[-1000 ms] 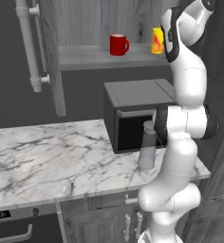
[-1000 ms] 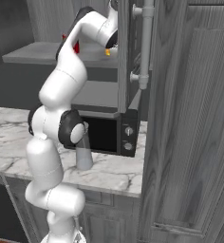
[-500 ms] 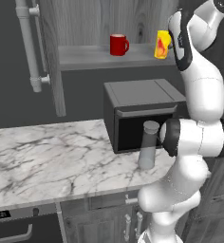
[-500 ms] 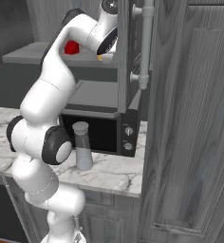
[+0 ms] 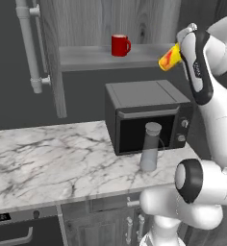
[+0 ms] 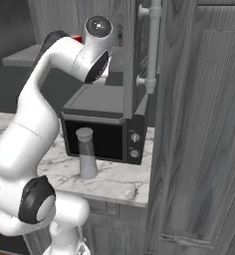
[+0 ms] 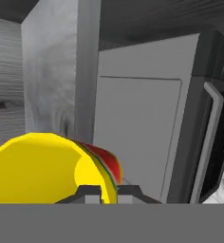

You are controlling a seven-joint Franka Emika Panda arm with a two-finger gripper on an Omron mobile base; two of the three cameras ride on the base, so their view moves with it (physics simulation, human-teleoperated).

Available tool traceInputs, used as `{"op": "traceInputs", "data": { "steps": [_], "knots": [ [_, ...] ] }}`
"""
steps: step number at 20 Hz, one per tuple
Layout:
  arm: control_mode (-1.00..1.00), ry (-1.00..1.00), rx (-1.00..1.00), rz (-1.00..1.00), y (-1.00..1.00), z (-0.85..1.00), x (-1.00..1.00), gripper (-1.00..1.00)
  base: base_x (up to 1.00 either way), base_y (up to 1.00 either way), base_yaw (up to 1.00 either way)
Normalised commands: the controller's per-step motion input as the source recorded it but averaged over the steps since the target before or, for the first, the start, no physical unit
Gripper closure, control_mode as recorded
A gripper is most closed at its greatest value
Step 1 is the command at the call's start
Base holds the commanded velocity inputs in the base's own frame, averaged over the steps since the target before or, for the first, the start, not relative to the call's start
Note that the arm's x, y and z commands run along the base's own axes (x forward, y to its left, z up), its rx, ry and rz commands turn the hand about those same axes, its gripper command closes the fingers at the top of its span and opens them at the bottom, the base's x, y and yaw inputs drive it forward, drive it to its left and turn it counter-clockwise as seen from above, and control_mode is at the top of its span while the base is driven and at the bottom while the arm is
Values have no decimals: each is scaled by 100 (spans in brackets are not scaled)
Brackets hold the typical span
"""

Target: There is a tray on the dining counter. Grab the cup, mug, and pitcher and place them on the tray. The pitcher may be placed next to the tray if it cannot fit the tray.

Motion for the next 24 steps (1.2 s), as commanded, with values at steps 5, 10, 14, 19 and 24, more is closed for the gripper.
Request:
{"op": "traceInputs", "data": {
  "steps": [5, 10, 14, 19, 24],
  "knots": [
    [-100, 0, -5, 0, 10, -13, -99, 100, 0, 0, 0],
    [-100, 0, -8, 1, 0, -7, -96, 100, 0, 0, 0],
    [-100, 10, -16, 5, 0, -6, -88, 100, 0, 0, 0],
    [-100, 21, -18, 9, 5, -3, -83, 100, 0, 0, 0],
    [-100, 28, -17, 20, 18, -10, -54, 100, 0, 0, 0]
  ]
}}
